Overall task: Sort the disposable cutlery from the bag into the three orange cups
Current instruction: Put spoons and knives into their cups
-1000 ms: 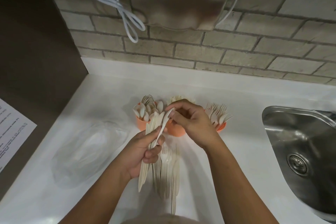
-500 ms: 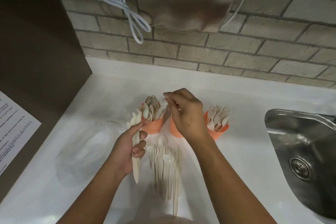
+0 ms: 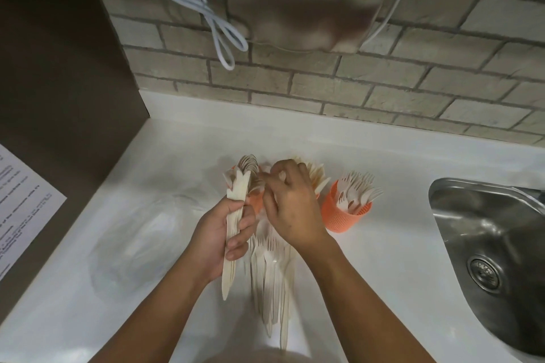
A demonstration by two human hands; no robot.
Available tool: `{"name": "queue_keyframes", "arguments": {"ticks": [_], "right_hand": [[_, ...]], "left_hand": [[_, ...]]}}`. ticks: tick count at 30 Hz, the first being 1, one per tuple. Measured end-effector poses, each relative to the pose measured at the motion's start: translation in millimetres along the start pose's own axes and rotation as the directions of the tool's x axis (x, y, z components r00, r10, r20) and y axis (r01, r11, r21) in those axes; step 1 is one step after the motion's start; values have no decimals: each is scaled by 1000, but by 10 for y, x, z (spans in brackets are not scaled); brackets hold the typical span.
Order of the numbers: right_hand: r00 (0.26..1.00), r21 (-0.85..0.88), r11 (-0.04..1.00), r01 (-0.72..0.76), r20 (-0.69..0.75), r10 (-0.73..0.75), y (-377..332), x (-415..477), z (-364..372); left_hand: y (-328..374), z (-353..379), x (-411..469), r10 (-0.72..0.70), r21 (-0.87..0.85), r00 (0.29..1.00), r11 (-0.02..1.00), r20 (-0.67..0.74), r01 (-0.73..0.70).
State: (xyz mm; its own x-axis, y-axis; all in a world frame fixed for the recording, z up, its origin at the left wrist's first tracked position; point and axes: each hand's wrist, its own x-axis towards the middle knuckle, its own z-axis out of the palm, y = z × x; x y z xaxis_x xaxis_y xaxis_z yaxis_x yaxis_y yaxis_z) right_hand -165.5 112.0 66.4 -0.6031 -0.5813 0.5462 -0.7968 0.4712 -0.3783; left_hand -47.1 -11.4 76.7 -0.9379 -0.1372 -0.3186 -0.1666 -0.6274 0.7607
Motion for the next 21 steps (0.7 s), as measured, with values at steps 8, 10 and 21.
{"name": "queue_keyframes", "arguments": {"ticks": [8, 10, 21], "right_hand": [[902, 455, 793, -406, 338, 268, -261, 50, -336], [885, 504, 736, -453, 354, 302, -319, 9, -339], [498, 771, -469, -432, 637, 589, -530, -343, -285]], "left_hand": [[37, 220, -37, -17, 400, 1000, 916, 17, 9], [28, 257, -74, -54, 495, 997, 869, 61, 17], [356, 694, 123, 389, -7, 916, 920, -97, -391]]}}
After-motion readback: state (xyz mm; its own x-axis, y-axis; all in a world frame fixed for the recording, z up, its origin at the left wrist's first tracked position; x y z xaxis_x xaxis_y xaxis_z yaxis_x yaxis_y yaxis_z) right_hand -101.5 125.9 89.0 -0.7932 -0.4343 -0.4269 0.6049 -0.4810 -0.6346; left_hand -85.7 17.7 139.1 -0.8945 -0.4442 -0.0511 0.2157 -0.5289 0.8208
